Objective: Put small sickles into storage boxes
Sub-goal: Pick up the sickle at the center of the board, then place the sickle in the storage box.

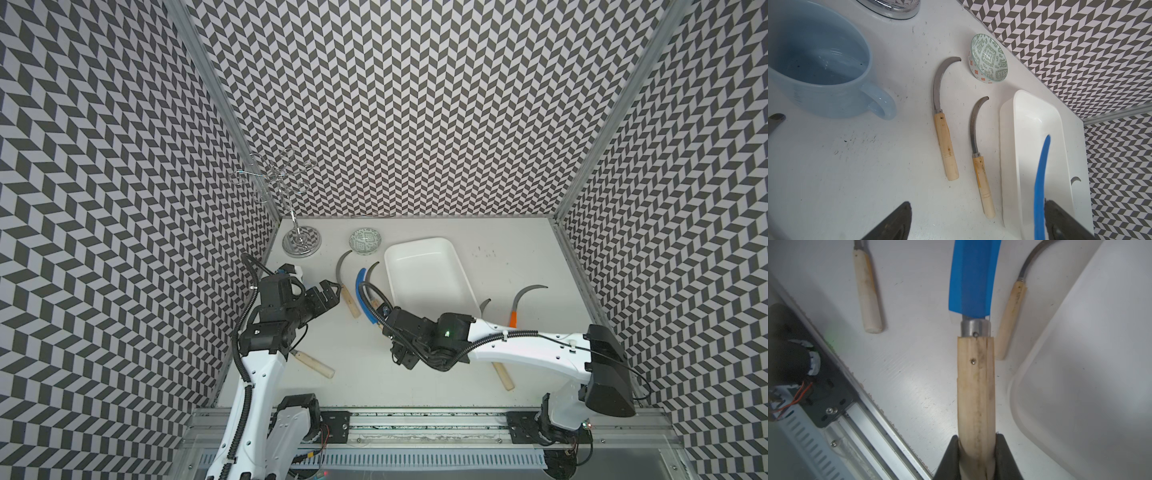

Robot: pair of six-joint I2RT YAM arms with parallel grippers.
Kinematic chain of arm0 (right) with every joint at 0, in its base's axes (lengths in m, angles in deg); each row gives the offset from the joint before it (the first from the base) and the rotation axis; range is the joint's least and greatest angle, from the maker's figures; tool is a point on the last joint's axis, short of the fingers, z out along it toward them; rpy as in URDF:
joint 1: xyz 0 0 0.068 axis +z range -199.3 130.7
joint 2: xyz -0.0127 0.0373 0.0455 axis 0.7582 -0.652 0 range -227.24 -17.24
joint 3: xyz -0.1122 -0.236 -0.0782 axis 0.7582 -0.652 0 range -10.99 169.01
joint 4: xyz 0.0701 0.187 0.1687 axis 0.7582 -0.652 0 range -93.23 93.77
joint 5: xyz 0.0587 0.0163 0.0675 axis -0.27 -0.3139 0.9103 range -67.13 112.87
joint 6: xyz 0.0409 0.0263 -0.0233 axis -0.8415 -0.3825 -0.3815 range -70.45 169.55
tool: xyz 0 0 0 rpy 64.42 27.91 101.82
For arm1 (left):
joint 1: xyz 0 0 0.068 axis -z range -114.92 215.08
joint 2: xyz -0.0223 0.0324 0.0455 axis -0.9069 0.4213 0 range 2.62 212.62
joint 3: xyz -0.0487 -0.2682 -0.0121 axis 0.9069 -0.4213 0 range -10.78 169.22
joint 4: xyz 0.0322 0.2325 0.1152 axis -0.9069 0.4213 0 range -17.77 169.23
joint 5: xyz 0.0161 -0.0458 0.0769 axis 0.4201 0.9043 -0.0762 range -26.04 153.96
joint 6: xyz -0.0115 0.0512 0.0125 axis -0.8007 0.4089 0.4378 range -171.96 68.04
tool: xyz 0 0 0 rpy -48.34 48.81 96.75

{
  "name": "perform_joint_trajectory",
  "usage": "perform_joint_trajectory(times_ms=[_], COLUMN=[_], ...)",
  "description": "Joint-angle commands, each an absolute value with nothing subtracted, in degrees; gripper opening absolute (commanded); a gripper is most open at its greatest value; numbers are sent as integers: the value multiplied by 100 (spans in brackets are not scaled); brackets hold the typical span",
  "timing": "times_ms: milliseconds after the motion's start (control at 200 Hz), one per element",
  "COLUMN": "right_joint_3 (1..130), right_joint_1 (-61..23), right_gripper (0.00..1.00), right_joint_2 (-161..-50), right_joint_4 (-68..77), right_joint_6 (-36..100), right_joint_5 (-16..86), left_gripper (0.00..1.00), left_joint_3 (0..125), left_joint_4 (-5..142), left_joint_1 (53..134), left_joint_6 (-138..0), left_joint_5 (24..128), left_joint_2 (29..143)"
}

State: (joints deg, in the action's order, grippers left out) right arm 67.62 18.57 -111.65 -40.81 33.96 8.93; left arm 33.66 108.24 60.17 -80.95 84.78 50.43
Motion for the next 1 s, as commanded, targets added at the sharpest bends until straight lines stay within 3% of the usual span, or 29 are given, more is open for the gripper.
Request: perform_joint_trajectory(times_ms=[0, 325, 992], right_joint_3=[7000, 7330, 6541], right_joint_1=[1131, -622, -949], right_gripper=[0, 0, 0], right_joint_2=[-10901, -11503, -12241], right_joint_4=[-4082, -3880, -3353], right_joint_6=[3506, 3891, 3644], right_joint_5=[664, 1288, 1858], left_gripper=[99, 100, 100], left_joint_3=[3270, 3131, 3126], left_joint_4=[10681, 10475, 10413], left_joint_1=[5989, 6015, 6080], left_joint_6=[-8055, -8083, -8052], left_joint_5=[8617, 8908, 9041], left_joint_2=[4947, 4947, 4912])
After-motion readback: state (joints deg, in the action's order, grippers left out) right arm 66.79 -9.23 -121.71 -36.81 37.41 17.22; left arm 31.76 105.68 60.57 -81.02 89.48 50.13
